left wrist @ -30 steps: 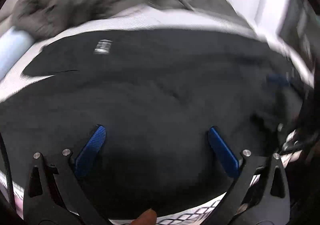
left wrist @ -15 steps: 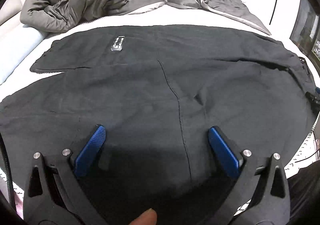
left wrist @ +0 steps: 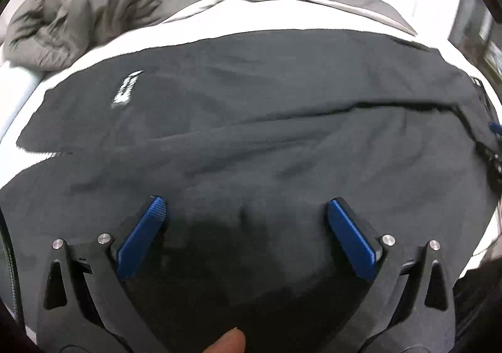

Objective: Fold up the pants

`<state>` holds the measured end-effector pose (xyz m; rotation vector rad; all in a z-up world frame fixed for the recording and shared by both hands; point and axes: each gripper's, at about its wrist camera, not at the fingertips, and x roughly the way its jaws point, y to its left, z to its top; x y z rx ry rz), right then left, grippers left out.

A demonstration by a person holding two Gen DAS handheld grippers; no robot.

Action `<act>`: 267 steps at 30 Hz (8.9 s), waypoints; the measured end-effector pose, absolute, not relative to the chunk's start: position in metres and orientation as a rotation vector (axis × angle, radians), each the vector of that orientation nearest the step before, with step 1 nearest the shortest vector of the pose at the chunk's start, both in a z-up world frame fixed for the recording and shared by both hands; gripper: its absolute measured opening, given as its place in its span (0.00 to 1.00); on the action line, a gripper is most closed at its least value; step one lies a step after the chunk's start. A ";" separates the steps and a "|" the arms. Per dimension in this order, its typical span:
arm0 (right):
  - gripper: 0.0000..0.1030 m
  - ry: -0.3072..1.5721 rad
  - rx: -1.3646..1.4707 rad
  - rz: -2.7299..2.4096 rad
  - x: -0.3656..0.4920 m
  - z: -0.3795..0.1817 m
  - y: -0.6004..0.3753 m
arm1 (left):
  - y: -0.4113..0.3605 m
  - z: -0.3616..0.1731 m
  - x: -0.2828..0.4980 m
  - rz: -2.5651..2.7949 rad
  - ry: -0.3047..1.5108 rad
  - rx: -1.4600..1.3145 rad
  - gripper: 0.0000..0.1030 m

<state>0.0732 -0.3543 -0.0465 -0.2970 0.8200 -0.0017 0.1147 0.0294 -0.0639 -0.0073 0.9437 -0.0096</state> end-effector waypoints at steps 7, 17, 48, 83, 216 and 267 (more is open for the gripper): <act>0.99 0.782 -0.114 -0.165 0.066 -0.030 -0.398 | 0.059 -0.053 0.111 0.112 0.875 -0.115 0.99; 0.99 0.803 -0.192 0.201 0.157 -0.009 -0.272 | -0.001 -0.005 0.176 -0.072 0.811 -0.073 0.99; 1.00 0.847 -0.412 -0.048 0.312 -0.025 -0.247 | -0.037 -0.036 0.288 -0.134 0.990 -0.018 0.99; 1.00 1.035 -0.235 0.103 0.442 -0.083 -0.221 | -0.022 -0.058 0.344 -0.112 1.025 0.002 1.00; 0.03 0.502 0.505 0.178 0.056 -0.006 -0.476 | 0.289 0.057 -0.025 0.221 0.541 -0.648 0.00; 0.81 0.812 0.713 -0.016 0.187 -0.055 -0.518 | 0.128 0.008 0.131 0.111 0.723 -0.491 0.99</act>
